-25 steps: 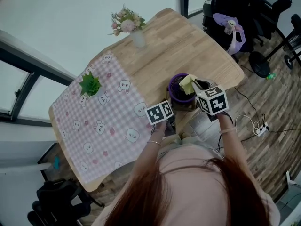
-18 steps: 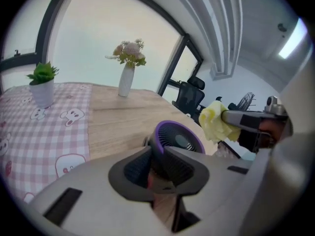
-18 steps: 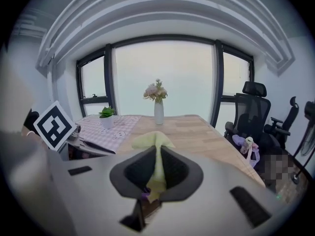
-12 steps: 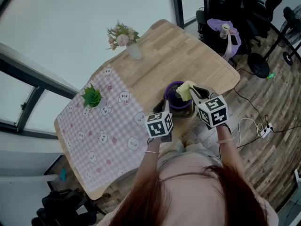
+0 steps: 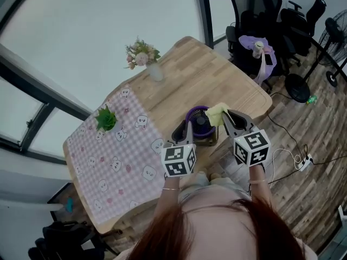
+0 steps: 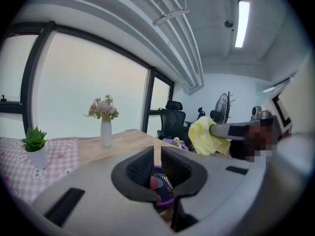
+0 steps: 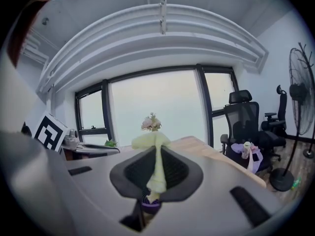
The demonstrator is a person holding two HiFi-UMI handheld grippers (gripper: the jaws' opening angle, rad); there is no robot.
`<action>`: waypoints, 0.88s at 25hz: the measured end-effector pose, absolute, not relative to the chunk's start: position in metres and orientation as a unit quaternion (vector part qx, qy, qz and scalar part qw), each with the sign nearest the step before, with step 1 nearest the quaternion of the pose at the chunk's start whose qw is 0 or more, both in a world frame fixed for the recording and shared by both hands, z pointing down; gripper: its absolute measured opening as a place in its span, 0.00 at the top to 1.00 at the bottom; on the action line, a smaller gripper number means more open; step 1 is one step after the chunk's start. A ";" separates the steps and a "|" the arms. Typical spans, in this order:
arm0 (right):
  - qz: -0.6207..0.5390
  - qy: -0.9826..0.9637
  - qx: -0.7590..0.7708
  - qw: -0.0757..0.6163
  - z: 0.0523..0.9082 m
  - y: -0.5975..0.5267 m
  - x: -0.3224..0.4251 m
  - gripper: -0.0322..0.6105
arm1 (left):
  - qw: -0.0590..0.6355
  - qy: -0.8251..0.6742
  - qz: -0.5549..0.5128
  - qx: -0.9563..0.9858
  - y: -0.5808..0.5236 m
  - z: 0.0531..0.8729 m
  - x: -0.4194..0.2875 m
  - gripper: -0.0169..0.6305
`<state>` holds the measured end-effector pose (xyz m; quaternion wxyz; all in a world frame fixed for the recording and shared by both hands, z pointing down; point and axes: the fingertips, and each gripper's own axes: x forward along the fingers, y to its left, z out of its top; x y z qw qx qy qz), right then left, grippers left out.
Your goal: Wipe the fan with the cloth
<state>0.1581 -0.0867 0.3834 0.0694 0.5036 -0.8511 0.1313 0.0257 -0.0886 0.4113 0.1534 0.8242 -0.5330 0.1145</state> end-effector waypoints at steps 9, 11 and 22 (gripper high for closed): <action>0.076 -0.860 0.504 0.027 0.336 -0.061 0.176 0.91 | 0.088 -0.528 0.072 0.841 -0.066 0.353 0.057 0.94; 0.069 -0.862 0.501 0.021 0.330 -0.054 0.178 0.91 | 0.074 -0.529 0.071 0.842 -0.060 0.346 0.064 0.95; 0.046 -0.867 0.495 0.000 0.317 -0.030 0.184 0.91 | 0.046 -0.548 0.049 0.834 -0.027 0.315 0.068 0.95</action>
